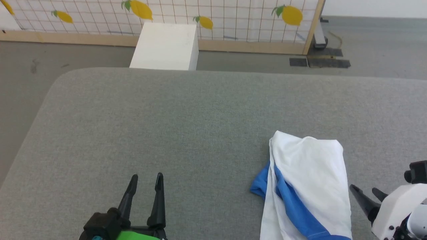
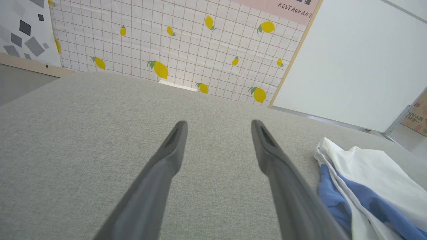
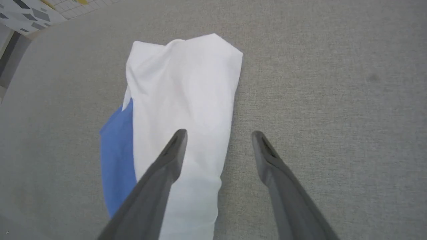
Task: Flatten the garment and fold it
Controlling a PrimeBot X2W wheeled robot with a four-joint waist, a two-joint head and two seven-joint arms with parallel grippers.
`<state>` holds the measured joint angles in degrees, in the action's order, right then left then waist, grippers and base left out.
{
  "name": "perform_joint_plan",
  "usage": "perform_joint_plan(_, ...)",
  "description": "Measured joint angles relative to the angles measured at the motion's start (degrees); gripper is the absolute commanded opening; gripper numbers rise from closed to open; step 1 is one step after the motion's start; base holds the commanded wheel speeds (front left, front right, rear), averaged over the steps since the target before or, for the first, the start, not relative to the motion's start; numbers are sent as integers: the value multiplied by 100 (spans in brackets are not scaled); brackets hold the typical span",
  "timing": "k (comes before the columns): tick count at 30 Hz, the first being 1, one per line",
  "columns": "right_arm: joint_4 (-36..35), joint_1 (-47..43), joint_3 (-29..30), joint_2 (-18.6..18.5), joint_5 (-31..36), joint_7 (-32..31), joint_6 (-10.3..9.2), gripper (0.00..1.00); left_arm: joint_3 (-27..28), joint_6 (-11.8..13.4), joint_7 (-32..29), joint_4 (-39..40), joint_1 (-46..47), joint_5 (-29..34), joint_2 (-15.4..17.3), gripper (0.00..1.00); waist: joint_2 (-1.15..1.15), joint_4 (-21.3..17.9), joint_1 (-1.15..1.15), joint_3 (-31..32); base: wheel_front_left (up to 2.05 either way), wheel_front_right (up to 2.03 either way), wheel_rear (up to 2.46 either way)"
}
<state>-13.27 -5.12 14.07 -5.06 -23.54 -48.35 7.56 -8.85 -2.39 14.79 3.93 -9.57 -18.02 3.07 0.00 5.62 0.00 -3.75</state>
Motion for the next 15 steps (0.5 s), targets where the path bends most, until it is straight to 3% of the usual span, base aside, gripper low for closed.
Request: perform_joint_plan(15,1350,578,208,155,57,-53,0,100,-55,-15,0,-57,257,99,-1,100,0,320,0,-486,0,0,0)
